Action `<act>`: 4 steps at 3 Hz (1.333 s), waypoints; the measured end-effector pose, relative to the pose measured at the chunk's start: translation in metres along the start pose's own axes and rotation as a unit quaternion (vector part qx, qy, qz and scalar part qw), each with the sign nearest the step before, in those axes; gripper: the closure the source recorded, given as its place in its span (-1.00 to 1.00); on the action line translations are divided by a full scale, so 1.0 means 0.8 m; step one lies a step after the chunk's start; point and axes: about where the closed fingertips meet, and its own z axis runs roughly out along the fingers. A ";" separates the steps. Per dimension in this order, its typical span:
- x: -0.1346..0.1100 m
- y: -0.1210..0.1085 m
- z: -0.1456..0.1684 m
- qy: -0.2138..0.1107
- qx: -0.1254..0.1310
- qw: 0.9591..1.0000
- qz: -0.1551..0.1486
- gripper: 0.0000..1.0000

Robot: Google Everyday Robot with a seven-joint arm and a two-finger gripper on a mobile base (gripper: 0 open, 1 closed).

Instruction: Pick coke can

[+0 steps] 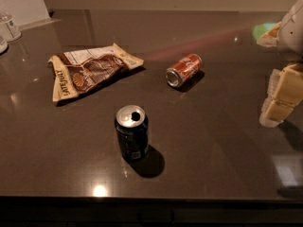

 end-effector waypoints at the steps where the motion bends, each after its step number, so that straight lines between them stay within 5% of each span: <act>1: 0.000 0.000 0.000 0.000 0.000 1.000 0.000 -1.00; 3: -0.035 -0.035 0.035 -0.028 -0.014 0.998 -0.063 -1.00; 4: -0.069 -0.062 0.064 -0.047 -0.024 0.993 -0.107 -1.00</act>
Offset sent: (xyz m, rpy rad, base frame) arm 0.0353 0.0175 -0.0172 0.0268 0.0034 0.1372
